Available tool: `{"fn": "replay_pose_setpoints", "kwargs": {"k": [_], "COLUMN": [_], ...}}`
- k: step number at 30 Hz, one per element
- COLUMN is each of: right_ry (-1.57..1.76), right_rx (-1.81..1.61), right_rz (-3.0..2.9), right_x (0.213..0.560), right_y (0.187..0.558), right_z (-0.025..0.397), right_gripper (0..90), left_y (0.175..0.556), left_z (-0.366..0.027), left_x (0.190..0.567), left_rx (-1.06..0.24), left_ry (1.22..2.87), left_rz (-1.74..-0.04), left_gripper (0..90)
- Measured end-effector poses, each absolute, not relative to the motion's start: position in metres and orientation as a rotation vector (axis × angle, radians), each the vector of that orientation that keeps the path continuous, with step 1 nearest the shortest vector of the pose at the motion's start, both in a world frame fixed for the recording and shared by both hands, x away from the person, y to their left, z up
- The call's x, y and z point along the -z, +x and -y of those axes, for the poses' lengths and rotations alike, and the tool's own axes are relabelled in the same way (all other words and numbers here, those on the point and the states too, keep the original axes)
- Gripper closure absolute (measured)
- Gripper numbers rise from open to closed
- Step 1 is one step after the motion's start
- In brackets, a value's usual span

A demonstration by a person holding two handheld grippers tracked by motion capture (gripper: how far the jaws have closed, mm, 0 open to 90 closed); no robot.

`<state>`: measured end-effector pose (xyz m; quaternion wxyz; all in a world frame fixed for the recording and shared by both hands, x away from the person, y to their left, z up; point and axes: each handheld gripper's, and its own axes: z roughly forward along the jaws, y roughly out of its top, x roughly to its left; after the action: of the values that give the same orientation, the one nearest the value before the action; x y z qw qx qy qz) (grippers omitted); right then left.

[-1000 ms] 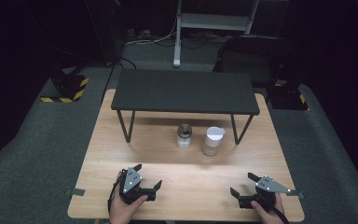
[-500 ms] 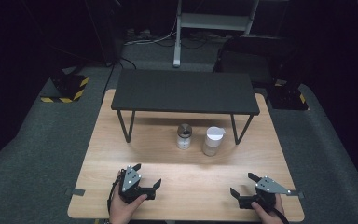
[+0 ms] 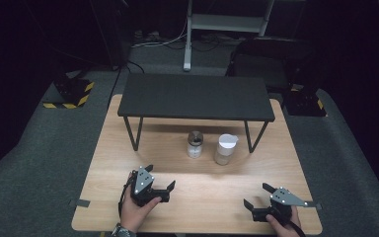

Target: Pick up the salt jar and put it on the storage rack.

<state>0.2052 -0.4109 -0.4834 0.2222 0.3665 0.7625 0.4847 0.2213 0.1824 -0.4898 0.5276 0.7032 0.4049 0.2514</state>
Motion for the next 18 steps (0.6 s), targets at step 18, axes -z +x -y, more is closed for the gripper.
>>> {"fn": "replay_pose_setpoints", "kwargs": {"k": [18], "right_ry": [1.007], "right_rx": [-1.342], "right_rz": [-2.099], "right_x": [0.484], "right_y": [0.203], "right_z": [0.411], "right_gripper": [0.8], "left_y": [0.28], "left_z": [-0.139], "left_x": [0.494], "left_rx": [-0.599], "left_ry": [1.656], "left_rz": [-0.945], "left_gripper": [0.6]}}
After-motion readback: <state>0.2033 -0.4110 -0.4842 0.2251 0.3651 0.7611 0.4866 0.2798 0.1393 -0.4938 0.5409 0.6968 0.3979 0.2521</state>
